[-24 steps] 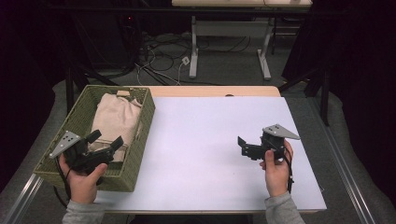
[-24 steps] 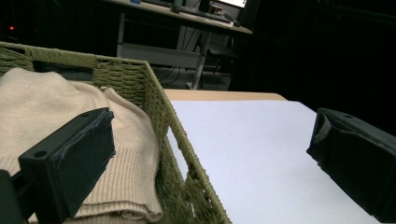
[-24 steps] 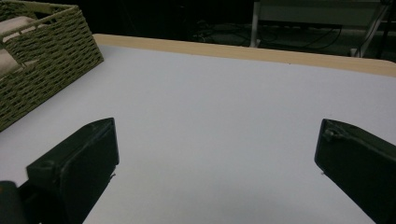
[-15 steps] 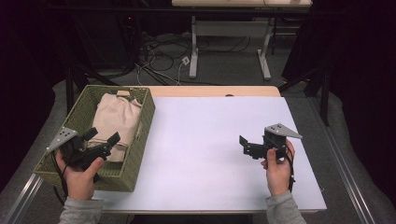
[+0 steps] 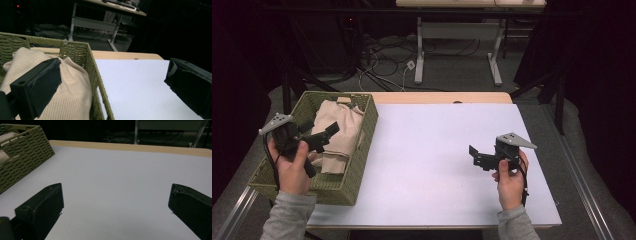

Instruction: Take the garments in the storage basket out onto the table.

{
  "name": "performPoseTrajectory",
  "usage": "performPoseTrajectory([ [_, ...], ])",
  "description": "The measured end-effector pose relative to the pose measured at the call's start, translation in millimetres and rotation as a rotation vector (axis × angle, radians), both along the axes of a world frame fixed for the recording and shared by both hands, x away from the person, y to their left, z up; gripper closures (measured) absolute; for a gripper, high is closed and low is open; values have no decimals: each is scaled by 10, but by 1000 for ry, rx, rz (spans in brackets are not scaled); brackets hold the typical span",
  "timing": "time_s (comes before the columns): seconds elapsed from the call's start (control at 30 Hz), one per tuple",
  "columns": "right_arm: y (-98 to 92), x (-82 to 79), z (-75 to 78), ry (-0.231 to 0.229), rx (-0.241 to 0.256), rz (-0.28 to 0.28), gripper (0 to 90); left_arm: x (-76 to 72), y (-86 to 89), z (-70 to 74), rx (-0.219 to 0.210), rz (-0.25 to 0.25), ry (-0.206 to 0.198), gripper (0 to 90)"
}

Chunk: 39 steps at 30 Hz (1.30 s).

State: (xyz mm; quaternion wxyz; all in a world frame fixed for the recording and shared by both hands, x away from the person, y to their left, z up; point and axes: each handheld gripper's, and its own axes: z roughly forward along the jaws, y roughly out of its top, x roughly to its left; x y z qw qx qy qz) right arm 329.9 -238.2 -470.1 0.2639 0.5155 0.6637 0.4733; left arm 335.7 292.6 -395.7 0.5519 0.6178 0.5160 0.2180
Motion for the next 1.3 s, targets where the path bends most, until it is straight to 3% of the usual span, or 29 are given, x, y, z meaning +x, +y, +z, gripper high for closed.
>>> performPoseTrajectory([
  [0.17, -27, 7, -7, 4, 7, -8, 0, 137, 25, 53, -28, 30, 8, 3],
  [0.33, -21, 27, -39, 17, 13, -11, 0, 279, 40, 122, 32, 52, 53, 4],
  [0.63, -13, 45, -57, 31, 12, 0, 1, 516, 70, 178, 91, 104, 82, 4],
  [0.9, -10, 70, -86, 48, 20, -2, 2, 745, 107, 47, 128, 158, 93, 4],
  [1.3, 3, 89, -121, 61, 6, 8, 3, 962, 271, -283, 70, 201, 158, 4],
])
